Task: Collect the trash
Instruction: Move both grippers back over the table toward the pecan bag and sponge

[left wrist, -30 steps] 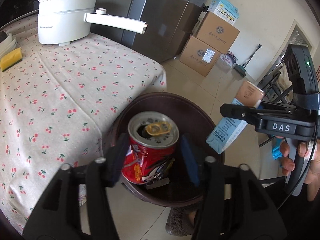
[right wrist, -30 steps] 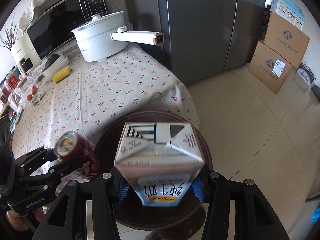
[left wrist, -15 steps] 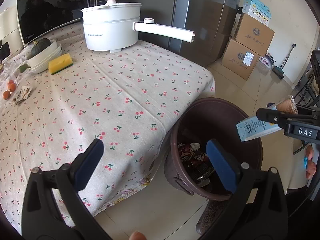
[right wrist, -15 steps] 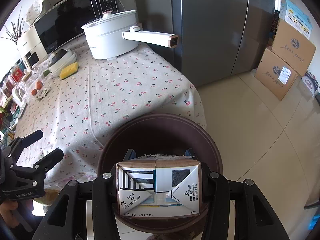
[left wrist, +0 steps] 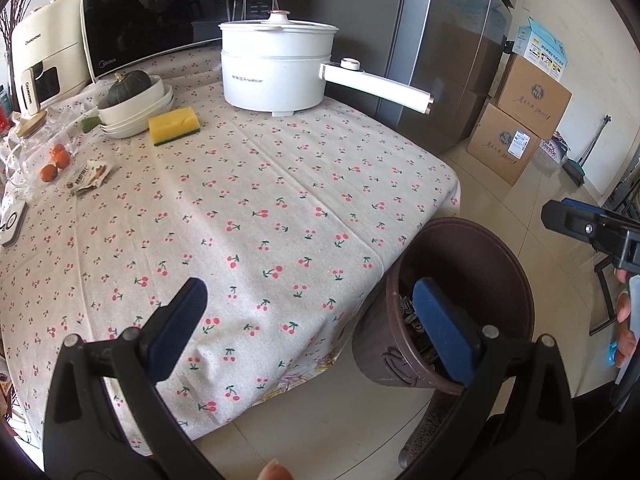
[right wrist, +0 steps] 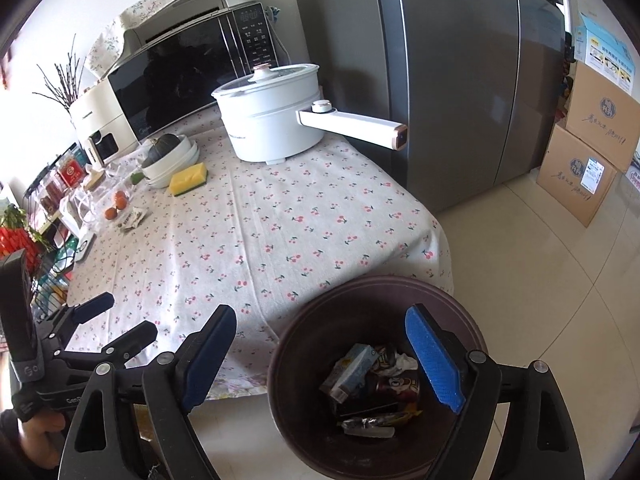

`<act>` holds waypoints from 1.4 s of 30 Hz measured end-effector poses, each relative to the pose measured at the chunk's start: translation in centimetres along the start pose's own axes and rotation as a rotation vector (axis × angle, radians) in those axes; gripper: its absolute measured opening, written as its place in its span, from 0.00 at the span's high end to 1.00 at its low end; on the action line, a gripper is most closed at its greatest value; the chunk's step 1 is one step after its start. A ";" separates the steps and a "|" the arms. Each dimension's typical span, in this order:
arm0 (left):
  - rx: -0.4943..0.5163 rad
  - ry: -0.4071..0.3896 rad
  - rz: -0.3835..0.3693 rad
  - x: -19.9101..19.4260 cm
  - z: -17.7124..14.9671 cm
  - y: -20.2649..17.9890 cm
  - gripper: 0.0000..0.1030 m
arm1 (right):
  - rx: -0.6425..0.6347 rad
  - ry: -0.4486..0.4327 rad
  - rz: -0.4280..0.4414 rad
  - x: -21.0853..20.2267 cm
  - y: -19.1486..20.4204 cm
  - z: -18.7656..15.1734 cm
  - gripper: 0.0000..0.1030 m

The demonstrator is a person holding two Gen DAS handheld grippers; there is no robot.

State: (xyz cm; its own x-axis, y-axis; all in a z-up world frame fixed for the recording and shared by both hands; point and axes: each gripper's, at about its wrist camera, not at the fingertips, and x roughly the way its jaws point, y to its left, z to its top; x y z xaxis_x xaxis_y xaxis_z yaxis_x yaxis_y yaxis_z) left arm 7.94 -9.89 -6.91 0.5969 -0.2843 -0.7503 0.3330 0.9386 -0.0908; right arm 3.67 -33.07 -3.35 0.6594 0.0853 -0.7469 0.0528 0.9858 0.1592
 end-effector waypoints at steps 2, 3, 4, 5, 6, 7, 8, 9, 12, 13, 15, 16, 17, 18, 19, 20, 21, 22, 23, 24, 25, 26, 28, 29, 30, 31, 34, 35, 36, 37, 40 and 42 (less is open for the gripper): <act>-0.011 -0.009 0.005 -0.4 0.1 0.5 0.01 | -0.010 -0.017 0.005 -0.3 0.6 0.3 0.13; -0.016 -0.013 0.007 -0.6 0.2 0.8 0.01 | -0.014 -0.026 0.006 -0.4 0.9 0.4 0.12; -0.021 -0.017 0.009 -0.8 0.3 1.0 0.01 | -0.018 -0.035 0.007 -0.5 1.2 0.5 0.12; -0.026 -0.022 0.012 -1.0 0.3 1.3 0.01 | -0.020 -0.043 0.010 -0.6 1.5 0.6 0.12; -0.031 -0.027 0.016 -1.1 0.4 1.6 0.01 | -0.020 -0.049 0.014 -0.6 1.7 0.8 0.11; -0.036 -0.031 0.020 -1.3 0.4 1.9 0.01 | -0.019 -0.054 0.018 -0.7 2.0 1.0 0.10; -0.041 -0.035 0.026 -1.5 0.4 2.2 0.01 | -0.019 -0.057 0.023 -0.7 2.2 1.1 0.10; -0.046 -0.040 0.032 -1.7 0.5 2.5 0.01 | -0.019 -0.060 0.029 -0.7 2.5 1.3 0.09; -0.061 -0.054 0.058 -2.3 0.6 3.4 0.01 | -0.022 -0.070 0.043 -0.7 3.5 1.8 0.08; -0.067 -0.058 0.064 -2.5 0.6 3.7 0.01 | -0.023 -0.073 0.049 -0.7 3.8 2.0 0.08; -0.080 -0.066 0.077 -2.9 0.6 4.4 0.01 | -0.026 -0.080 0.061 -0.6 4.5 2.3 0.08; -0.087 -0.070 0.082 -3.1 0.6 4.7 0.01 | -0.029 -0.082 0.065 -0.6 4.9 2.4 0.08; -0.092 -0.076 0.088 -3.3 0.6 5.0 0.01 | -0.033 -0.084 0.067 -0.5 5.2 2.5 0.08; -0.096 -0.081 0.095 -3.5 0.6 5.3 0.01 | -0.037 -0.087 0.068 -0.4 5.6 2.7 0.08; -0.100 -0.086 0.102 -3.8 0.6 5.6 0.01 | -0.041 -0.088 0.070 -0.3 6.0 2.8 0.08; -0.104 -0.090 0.109 -4.0 0.6 5.9 0.01 | -0.045 -0.088 0.072 -0.1 6.3 2.9 0.08; -0.108 -0.093 0.114 -4.2 0.6 6.3 0.01 | -0.048 -0.088 0.076 0.0 6.7 3.0 0.08; -0.112 -0.096 0.120 -4.4 0.5 6.5 0.01 | -0.051 -0.089 0.078 0.1 7.0 3.1 0.08; -0.118 -0.099 0.125 -4.5 0.5 6.8 0.01 | -0.053 -0.089 0.081 0.3 7.4 3.2 0.08; -0.123 -0.102 0.131 -4.7 0.5 7.1 0.01 | -0.054 -0.089 0.084 0.4 7.7 3.3 0.08; -0.128 -0.105 0.137 -4.9 0.5 7.4 0.01 | -0.056 -0.088 0.087 0.5 8.0 3.3 0.08; -0.133 -0.108 0.143 -5.0 0.4 7.7 0.01 | -0.057 -0.088 0.089 0.7 8.3 3.4 0.08; -0.141 -0.112 0.158 -5.3 0.3 8.4 0.01 | -0.061 -0.087 0.095 0.9 9.0 3.6 0.08; -0.146 -0.113 0.165 -5.5 0.3 8.7 0.01 | -0.063 -0.087 0.097 1.0 9.3 3.6 0.08; -0.151 -0.113 0.171 -5.6 0.2 9.1 0.01 | -0.066 -0.087 0.100 1.1 9.6 3.7 0.08; -0.158 -0.113 0.174 -5.7 0.2 9.4 0.01 | -0.070 -0.087 0.103 1.3 10.0 3.7 0.08; -0.173 -0.122 0.185 -6.2 0.1 10.3 0.01 | -0.082 -0.084 0.106 1.8 11.2 3.9 0.08; -0.175 -0.126 0.190 -6.4 0.1 10.6 0.01 | -0.084 -0.082 0.108 2.1 11.6 4.0 0.08; -0.177 -0.128 0.197 -6.6 0.1 10.9 0.01 | -0.086 -0.079 0.110 2.3 12.0 4.0 0.08; -0.180 -0.131 0.202 -6.7 0.1 11.3 0.01 | -0.086 -0.077 0.113 2.5 12.4 4.1 0.08; -0.189 -0.137 0.222 -7.2 0.2 12.5 0.01 | -0.082 -0.074 0.125 3.2 13.6 4.3 0.08; -0.193 -0.140 0.237 -7.6 0.3 13.4 0.01 | -0.085 -0.071 0.133 3.6 14.4 4.5 0.08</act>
State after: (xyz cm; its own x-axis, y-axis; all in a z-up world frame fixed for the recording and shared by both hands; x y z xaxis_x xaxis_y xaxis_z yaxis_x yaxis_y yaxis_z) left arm 8.09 4.77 -2.25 0.7403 -0.0650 -0.6691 0.0363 0.9977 -0.0567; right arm 10.21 -19.16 -0.86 0.7076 0.2081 -0.6753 -0.0998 0.9755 0.1961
